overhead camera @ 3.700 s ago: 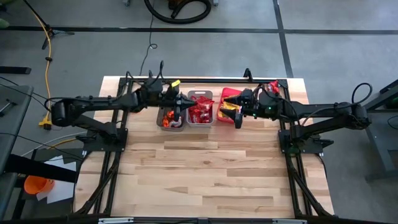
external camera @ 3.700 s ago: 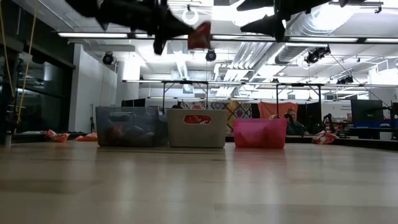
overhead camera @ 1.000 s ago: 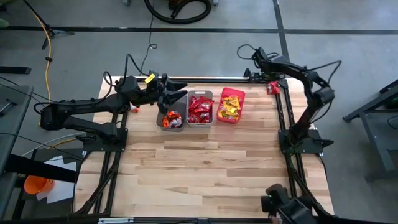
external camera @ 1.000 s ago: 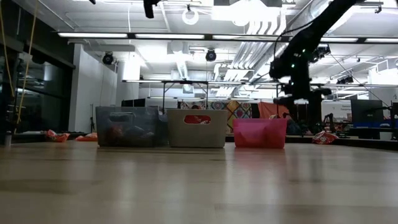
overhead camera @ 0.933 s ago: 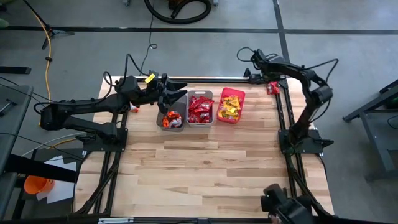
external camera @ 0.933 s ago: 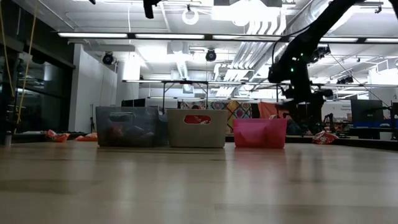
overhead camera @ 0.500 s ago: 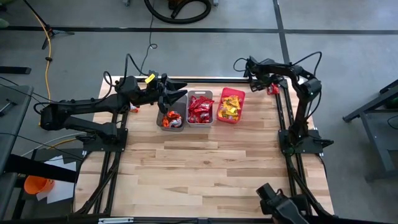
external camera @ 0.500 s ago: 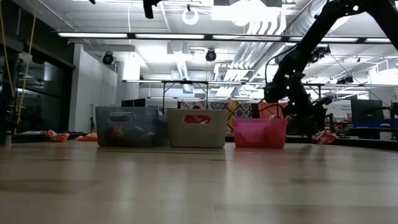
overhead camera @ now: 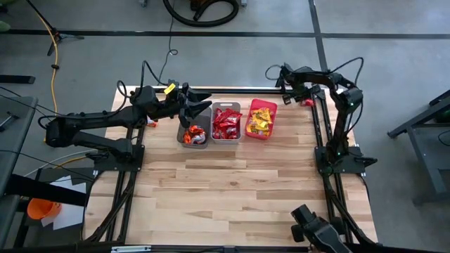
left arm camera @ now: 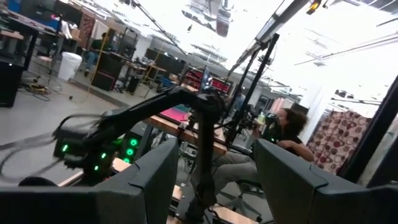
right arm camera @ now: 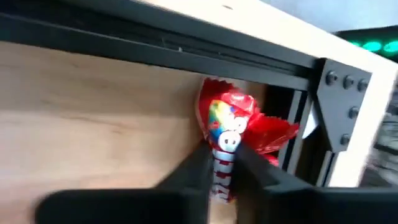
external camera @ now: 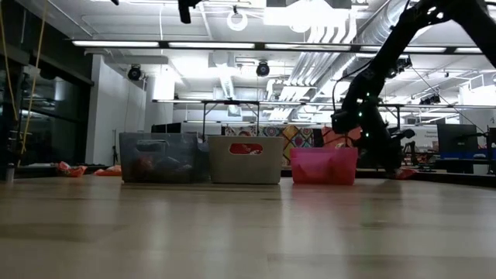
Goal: Sort candy
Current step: Put the top right red candy into the gray bin, then put the top left candy into the black bin
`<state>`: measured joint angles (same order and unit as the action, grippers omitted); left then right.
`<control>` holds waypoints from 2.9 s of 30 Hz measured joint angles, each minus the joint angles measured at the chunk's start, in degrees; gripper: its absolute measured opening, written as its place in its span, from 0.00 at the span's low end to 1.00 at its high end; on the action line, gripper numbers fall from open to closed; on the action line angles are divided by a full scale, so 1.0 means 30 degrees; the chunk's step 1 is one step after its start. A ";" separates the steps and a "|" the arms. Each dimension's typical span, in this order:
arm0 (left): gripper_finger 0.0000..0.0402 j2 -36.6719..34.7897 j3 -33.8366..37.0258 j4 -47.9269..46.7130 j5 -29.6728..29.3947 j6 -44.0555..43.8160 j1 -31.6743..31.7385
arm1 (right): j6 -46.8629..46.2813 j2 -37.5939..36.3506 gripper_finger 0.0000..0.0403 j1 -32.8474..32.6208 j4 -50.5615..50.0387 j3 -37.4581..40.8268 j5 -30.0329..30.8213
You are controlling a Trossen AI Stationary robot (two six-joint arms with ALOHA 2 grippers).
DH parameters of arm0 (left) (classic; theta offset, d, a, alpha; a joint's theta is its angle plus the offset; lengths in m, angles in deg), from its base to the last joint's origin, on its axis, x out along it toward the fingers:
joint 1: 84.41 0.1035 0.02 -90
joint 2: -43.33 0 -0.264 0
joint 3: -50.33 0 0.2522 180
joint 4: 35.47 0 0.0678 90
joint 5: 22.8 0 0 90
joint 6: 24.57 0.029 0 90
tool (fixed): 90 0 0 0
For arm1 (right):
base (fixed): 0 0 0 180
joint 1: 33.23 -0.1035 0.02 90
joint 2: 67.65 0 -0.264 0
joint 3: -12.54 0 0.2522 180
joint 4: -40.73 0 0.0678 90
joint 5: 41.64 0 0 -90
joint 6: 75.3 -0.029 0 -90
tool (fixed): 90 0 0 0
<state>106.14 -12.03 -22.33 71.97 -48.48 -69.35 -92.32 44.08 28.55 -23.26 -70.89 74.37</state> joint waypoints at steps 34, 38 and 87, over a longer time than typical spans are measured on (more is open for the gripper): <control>0.50 -0.0452 -0.0015 0.0051 0.0580 -0.1177 0.0848 | -0.1828 -1.0256 0.01 -1.6001 2.2955 0.5614 -1.0008; 0.50 -0.0444 -0.0015 0.0059 0.0580 -0.1184 0.0848 | -0.1667 -1.0020 0.01 -1.5756 2.3039 0.5014 -0.9841; 0.50 -0.0444 -0.0007 -0.0171 0.1229 -0.1315 0.0848 | -0.0714 -1.4721 0.66 -1.3563 2.2408 0.4867 -1.0899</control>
<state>104.80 -12.05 -22.84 75.65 -52.42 -66.80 -94.46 -0.08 -12.14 43.96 -56.29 41.67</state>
